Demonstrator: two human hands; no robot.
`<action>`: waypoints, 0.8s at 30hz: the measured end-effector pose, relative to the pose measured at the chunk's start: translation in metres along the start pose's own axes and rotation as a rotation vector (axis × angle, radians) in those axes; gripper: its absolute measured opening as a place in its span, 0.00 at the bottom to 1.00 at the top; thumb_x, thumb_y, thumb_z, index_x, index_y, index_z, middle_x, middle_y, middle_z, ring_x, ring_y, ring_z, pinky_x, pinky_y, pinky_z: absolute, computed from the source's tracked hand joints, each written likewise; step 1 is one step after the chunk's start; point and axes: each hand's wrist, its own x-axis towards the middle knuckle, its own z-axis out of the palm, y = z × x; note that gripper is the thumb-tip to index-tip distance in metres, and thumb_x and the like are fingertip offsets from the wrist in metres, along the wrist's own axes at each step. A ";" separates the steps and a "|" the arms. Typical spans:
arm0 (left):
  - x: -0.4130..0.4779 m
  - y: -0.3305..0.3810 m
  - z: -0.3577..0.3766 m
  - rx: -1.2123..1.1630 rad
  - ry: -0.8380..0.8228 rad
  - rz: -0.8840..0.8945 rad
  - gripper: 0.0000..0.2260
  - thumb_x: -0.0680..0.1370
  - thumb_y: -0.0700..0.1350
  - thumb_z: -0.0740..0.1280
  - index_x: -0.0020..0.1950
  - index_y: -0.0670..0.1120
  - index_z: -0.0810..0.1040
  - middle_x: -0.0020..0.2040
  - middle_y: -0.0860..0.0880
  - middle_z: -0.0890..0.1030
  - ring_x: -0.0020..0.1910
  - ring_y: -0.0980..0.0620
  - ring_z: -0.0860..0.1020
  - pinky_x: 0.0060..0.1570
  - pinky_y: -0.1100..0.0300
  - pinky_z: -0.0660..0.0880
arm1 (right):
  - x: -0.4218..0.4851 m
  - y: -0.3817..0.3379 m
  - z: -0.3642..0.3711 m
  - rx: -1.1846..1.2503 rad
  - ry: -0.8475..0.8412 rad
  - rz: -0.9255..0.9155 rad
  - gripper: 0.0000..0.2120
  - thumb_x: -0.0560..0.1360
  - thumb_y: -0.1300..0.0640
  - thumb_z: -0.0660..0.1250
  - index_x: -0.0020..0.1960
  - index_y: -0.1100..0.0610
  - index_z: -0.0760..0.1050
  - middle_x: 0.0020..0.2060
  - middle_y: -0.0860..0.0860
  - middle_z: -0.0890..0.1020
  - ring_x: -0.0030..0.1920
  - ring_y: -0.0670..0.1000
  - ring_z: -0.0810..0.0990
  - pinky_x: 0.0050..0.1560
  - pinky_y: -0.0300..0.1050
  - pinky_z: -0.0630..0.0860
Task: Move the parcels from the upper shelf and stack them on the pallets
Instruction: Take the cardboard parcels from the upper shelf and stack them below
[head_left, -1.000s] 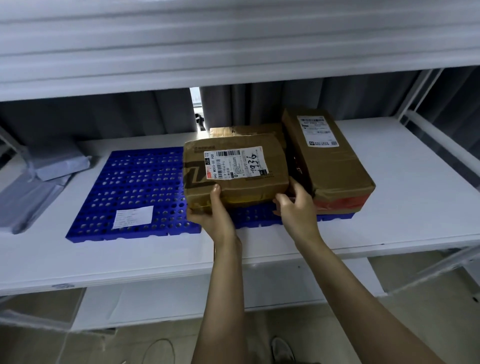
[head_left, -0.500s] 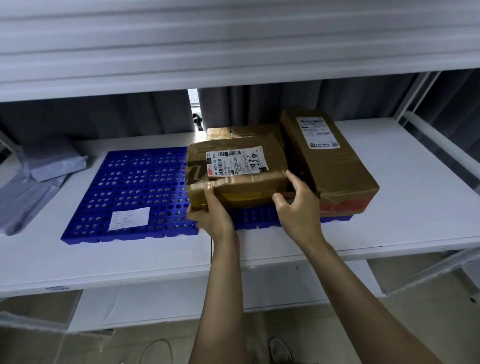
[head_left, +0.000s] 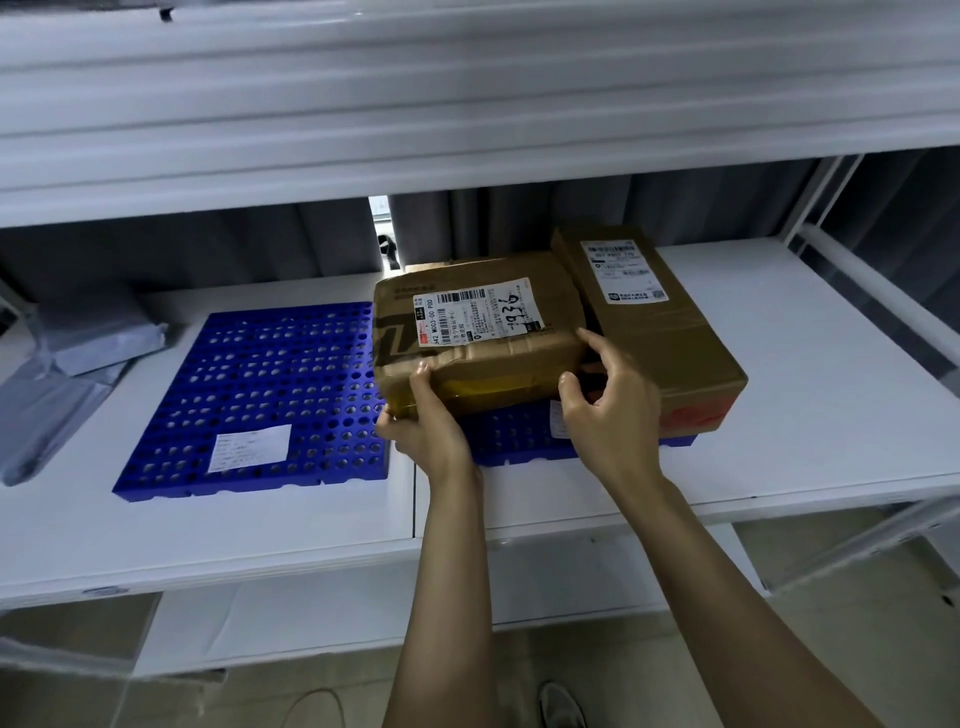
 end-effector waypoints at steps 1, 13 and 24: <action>-0.001 -0.001 0.002 0.007 -0.007 -0.004 0.30 0.74 0.58 0.69 0.69 0.49 0.60 0.62 0.47 0.74 0.55 0.51 0.77 0.57 0.47 0.77 | 0.001 0.001 -0.001 -0.008 0.015 -0.002 0.21 0.76 0.54 0.66 0.69 0.52 0.71 0.64 0.49 0.77 0.64 0.49 0.74 0.62 0.40 0.69; 0.001 -0.005 0.008 0.203 0.017 0.050 0.32 0.74 0.61 0.67 0.71 0.48 0.58 0.65 0.45 0.70 0.57 0.48 0.73 0.56 0.50 0.75 | 0.009 0.012 -0.004 -0.104 0.083 -0.020 0.20 0.71 0.47 0.62 0.59 0.52 0.79 0.53 0.49 0.83 0.58 0.51 0.76 0.61 0.54 0.73; 0.014 -0.004 0.007 0.250 0.002 0.009 0.36 0.73 0.64 0.66 0.73 0.48 0.57 0.67 0.45 0.69 0.63 0.44 0.72 0.62 0.45 0.73 | 0.009 0.022 0.005 -0.100 0.074 -0.073 0.19 0.70 0.49 0.64 0.58 0.54 0.79 0.53 0.50 0.83 0.55 0.50 0.80 0.61 0.52 0.75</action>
